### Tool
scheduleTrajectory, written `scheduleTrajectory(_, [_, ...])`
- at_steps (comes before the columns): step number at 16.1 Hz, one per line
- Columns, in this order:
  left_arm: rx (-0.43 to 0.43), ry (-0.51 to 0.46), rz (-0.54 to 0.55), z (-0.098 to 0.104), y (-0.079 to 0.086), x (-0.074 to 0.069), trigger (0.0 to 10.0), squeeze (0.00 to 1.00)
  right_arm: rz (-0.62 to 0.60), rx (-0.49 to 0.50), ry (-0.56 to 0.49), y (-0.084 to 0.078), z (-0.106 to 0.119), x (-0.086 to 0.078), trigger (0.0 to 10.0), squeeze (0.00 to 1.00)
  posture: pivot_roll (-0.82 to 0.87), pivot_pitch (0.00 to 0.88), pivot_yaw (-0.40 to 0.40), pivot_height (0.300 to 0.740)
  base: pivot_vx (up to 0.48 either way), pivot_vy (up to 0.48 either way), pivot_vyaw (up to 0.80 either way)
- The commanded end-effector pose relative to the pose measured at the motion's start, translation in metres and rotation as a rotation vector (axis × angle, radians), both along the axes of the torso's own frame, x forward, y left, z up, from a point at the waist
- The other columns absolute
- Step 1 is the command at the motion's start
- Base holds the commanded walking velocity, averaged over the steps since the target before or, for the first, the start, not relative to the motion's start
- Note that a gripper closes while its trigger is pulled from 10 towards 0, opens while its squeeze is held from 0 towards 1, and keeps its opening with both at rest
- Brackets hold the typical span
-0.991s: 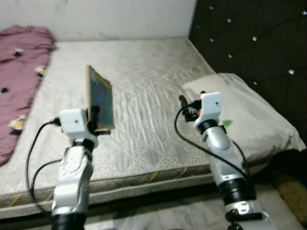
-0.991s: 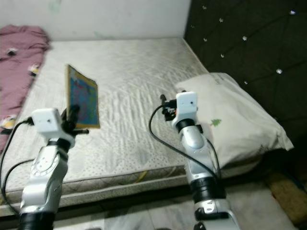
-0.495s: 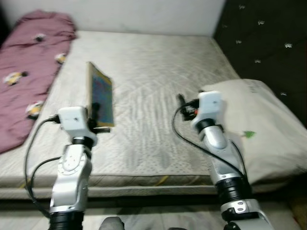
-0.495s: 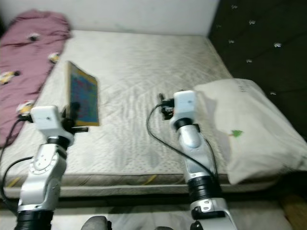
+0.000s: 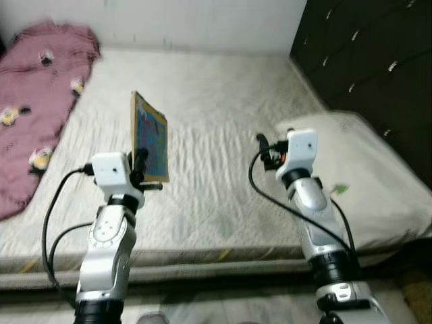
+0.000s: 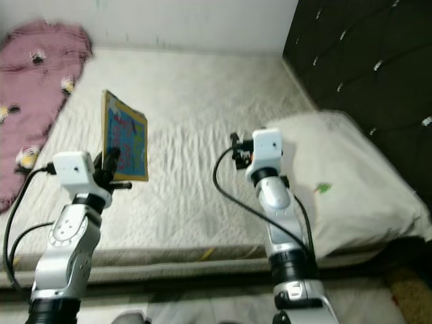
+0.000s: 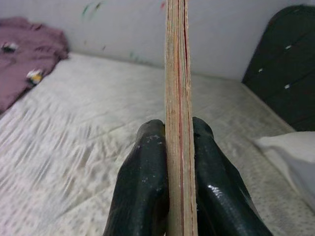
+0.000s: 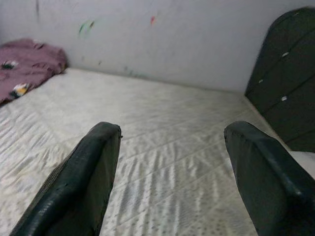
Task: Clean up the room
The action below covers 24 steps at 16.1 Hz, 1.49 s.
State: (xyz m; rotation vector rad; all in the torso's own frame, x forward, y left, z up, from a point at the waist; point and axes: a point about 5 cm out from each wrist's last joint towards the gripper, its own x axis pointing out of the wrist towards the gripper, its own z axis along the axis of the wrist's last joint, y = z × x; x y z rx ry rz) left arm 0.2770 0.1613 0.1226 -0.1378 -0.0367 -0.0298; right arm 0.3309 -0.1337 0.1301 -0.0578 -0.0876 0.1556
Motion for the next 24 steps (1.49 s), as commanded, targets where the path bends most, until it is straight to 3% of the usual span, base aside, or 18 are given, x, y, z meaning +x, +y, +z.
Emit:
scheduleTrajectory(1, [0.015, -0.042, 0.015, 0.0096, 0.0050, -0.0028, 10.0, 0.00, 0.006, -0.002, -0.004, 0.0049, 0.0014, -0.0005, 10.0, 0.00, 0.00, 0.000, -0.037, 0.740, 0.000, 0.000, 0.00])
scheduleTrajectory(16, [-0.001, -0.045, 0.006, 0.0091, 0.0003, -0.0018, 10.0, 0.00, 0.021, -0.030, -0.004, 0.0064, -0.0003, -0.0001, 10.0, 0.00, -0.01, 0.000, -0.043, 0.740, 0.000, -0.292, 0.00])
scheduleTrajectory(24, [-0.033, -0.084, -0.033, 0.0149, 0.0002, -0.0027, 10.0, 0.00, 0.021, -0.028, -0.002, 0.0063, -0.0009, -0.0005, 10.0, 0.00, -0.02, 0.000, -0.039, 0.740, 0.030, 0.000, 0.00])
